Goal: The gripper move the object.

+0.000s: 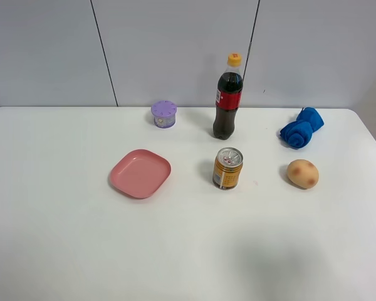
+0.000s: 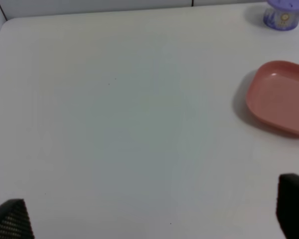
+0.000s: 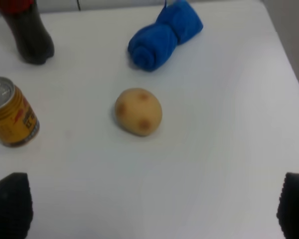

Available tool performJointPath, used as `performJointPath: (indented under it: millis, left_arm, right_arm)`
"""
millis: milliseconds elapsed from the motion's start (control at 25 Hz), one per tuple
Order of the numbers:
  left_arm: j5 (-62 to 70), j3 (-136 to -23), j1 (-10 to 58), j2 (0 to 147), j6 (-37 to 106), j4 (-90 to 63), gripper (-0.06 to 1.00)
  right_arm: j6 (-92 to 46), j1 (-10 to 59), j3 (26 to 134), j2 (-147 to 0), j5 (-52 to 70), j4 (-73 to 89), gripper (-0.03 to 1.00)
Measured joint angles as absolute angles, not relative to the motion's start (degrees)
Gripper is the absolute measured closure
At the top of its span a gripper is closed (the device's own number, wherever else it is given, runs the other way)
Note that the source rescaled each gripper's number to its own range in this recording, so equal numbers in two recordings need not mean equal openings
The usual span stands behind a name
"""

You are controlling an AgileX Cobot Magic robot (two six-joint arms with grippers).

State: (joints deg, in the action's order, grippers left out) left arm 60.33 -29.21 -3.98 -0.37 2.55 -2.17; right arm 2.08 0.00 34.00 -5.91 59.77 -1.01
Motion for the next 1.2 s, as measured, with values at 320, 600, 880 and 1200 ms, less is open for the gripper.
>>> performJointPath:
  millis: [320,600,880,1200]
  left_arm:
    - [60.3,-29.2,-4.0,-0.4,2.5,-2.2,-0.06]
    - [60.3,-29.2,-4.0,-0.4,2.5,-2.2,-0.06]
    - [60.3,-29.2,-4.0,-0.4,2.5,-2.2,-0.06]
    - [60.3,-29.2,-4.0,-0.4,2.5,-2.2,-0.06]
  right_arm:
    - [2.1,0.0,28.6,0.2,60.8,-1.1,-0.03]
    - [2.3,0.0,27.9,0.2,60.7,-1.1,-0.03]
    - [2.6,0.0,27.9,0.2,60.7,-1.6,-0.03]
    - [3.7,0.0,27.9,0.2,60.7,-2.6,-0.03]
